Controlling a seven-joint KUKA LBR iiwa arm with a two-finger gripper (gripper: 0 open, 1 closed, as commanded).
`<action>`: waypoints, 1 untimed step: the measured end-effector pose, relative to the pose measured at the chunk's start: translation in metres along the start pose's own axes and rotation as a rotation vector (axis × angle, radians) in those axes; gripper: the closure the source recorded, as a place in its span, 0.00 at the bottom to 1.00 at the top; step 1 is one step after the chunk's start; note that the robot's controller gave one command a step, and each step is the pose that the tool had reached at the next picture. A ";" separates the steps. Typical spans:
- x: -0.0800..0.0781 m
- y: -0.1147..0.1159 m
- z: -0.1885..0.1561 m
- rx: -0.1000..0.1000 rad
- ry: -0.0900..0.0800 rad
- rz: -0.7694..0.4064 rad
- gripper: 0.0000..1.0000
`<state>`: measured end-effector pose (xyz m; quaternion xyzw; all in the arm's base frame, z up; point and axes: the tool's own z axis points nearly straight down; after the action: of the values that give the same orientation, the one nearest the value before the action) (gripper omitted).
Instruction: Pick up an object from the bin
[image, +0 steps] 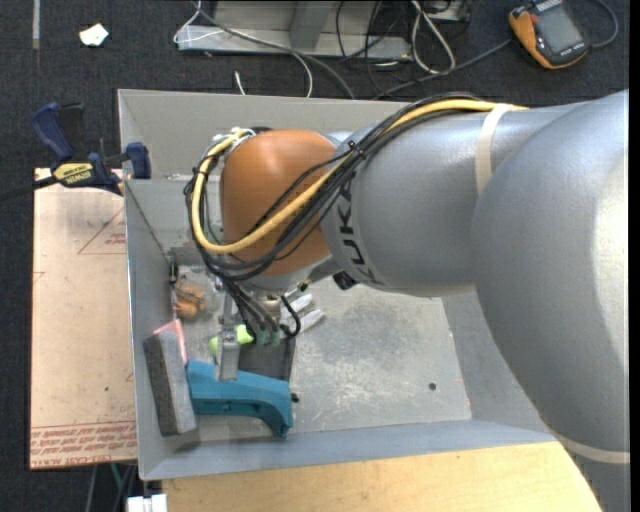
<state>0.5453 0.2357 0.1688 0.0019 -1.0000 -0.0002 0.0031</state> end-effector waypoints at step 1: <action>-0.002 -0.001 -0.003 -0.001 -0.006 0.003 0.00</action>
Offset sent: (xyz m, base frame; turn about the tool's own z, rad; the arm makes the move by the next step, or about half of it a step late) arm -0.0136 -0.0260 0.0106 0.3958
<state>0.5475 0.2349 0.1721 0.0003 -1.0000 -0.0009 0.0000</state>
